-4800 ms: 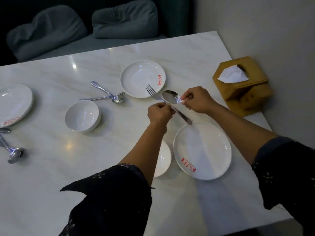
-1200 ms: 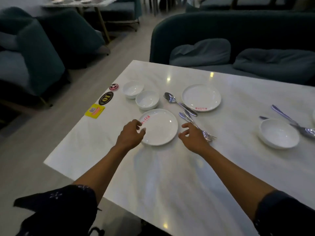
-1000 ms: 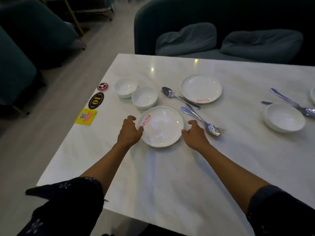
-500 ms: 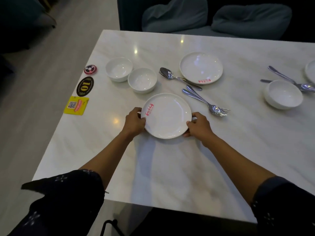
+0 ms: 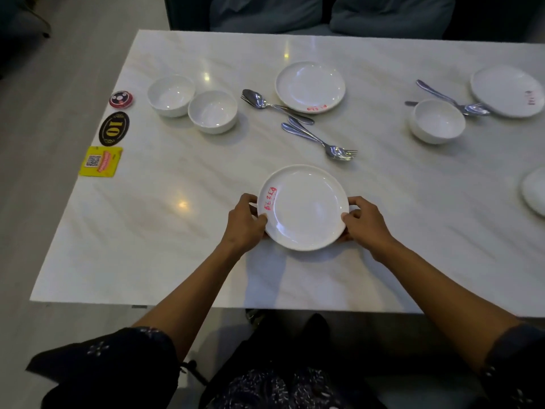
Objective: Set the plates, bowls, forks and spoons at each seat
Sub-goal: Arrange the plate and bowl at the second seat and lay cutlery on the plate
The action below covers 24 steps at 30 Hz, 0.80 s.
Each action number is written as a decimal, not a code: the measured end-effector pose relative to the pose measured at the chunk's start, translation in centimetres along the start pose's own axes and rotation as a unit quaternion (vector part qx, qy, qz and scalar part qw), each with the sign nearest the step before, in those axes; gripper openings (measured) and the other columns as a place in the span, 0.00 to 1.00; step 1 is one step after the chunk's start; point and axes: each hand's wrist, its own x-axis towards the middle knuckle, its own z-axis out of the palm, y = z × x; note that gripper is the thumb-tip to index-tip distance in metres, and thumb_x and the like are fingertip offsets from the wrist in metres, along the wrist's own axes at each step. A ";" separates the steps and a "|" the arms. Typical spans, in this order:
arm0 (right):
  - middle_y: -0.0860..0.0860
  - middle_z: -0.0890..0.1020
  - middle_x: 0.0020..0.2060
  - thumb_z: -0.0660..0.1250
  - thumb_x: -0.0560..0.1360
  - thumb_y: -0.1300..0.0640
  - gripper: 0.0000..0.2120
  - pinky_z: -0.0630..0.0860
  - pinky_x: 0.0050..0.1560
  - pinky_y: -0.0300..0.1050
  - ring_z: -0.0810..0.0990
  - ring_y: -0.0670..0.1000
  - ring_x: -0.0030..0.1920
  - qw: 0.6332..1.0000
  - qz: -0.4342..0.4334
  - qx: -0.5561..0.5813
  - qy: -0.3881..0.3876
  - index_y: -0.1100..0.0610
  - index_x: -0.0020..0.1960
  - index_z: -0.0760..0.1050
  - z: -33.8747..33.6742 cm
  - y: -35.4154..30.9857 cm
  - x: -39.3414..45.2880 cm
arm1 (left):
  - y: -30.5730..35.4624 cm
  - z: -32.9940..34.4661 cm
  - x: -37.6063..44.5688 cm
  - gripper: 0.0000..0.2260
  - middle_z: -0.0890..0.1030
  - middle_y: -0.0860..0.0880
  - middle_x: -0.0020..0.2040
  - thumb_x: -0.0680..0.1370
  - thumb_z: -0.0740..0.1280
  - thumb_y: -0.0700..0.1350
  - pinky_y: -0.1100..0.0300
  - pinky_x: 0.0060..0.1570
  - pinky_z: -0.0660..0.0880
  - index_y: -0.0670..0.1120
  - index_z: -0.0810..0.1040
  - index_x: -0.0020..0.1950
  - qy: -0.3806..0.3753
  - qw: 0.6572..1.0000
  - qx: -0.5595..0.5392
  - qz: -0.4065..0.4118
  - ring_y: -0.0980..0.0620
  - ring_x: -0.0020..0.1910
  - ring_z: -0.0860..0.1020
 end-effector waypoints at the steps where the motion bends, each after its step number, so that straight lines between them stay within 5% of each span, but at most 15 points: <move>1: 0.57 0.83 0.40 0.60 0.76 0.63 0.14 0.83 0.45 0.57 0.84 0.58 0.38 1.000 0.003 -0.004 0.004 0.52 0.59 0.74 -0.5 0.5 -0.3 | 0.1 0.6 -0.4 0.15 0.77 0.46 0.51 0.77 0.65 0.40 0.56 0.40 0.82 0.43 0.70 0.63 -0.005 1.000 -0.001 0.000 0.43 0.46 0.82; 10: 0.59 0.83 0.46 0.59 0.77 0.64 0.15 0.82 0.36 0.48 0.84 0.59 0.41 1.000 -0.001 -0.015 0.002 0.53 0.61 0.73 -2.3 2.6 -1.4 | -0.2 3.4 -1.7 0.15 0.77 0.45 0.52 0.77 0.65 0.39 0.48 0.45 0.83 0.42 0.69 0.64 -0.025 1.000 0.015 -0.011 0.42 0.47 0.82; 14: 0.58 0.83 0.45 0.60 0.75 0.63 0.16 0.82 0.46 0.54 0.83 0.59 0.45 0.999 -0.013 -0.048 0.015 0.55 0.61 0.74 -2.2 2.8 -1.3 | -0.3 3.5 -1.7 0.17 0.79 0.45 0.50 0.77 0.66 0.40 0.47 0.46 0.83 0.42 0.70 0.65 -0.018 0.999 0.027 -0.007 0.42 0.47 0.82; 19: 0.56 0.74 0.60 0.65 0.76 0.55 0.18 0.75 0.57 0.52 0.74 0.58 0.59 0.973 -0.107 -0.187 0.085 0.54 0.64 0.70 -1.9 1.6 -1.5 | -0.6 1.9 -1.2 0.17 0.79 0.50 0.42 0.77 0.67 0.51 0.50 0.52 0.80 0.45 0.73 0.63 0.022 0.994 0.110 0.017 0.47 0.44 0.81; 24: 0.51 0.79 0.51 0.64 0.76 0.54 0.06 0.75 0.48 0.48 0.77 0.55 0.52 0.953 -0.209 -0.202 0.080 0.54 0.51 0.76 0.0 -1.6 -0.6 | 0.6 -1.2 0.5 0.10 0.82 0.50 0.46 0.77 0.65 0.53 0.53 0.47 0.79 0.48 0.78 0.53 0.085 0.979 0.166 0.080 0.49 0.42 0.80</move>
